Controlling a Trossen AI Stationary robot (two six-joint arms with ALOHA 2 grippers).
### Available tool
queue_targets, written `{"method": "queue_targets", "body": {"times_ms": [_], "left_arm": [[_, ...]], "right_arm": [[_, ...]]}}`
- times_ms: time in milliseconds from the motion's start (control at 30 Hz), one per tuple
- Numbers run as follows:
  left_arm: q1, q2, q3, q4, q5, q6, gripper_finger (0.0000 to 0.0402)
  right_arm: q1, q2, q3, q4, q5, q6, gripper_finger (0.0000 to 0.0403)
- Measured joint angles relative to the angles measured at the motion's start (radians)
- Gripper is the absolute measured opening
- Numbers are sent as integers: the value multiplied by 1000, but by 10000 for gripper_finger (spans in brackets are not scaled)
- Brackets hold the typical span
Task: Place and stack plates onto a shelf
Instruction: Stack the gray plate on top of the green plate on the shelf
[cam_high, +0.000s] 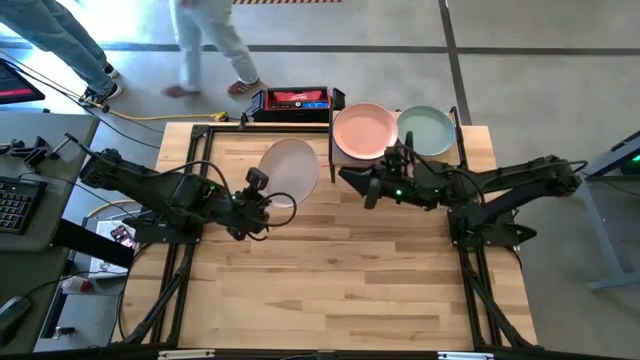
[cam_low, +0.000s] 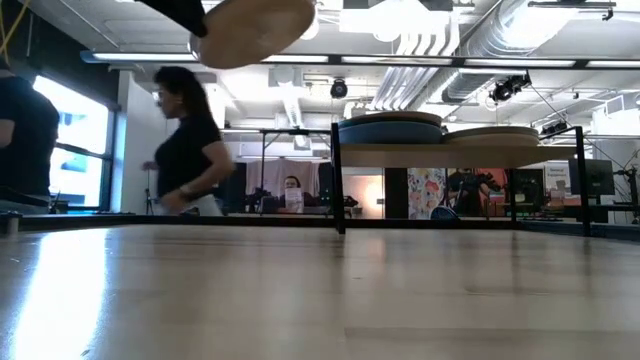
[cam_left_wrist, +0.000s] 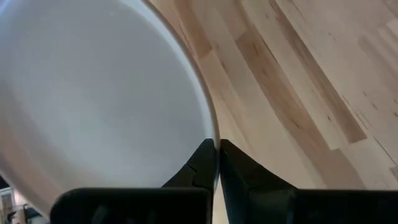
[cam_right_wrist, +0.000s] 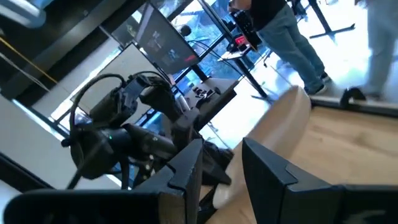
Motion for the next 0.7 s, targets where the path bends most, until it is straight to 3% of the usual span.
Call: {"method": "queue_targets", "body": {"times_ms": [133,333,700], "left_arm": [[-3,0,3,-42,0,-4,1],[-2,6,3,-133,0,-55,1],[-2,66,3,-201,20,-84,1]], "right_arm": [[-11,55,147,-128,14,-54,97],[-70,169,393,-505,48,12,97],[-149,421,693,-855,-43,130,97]]}}
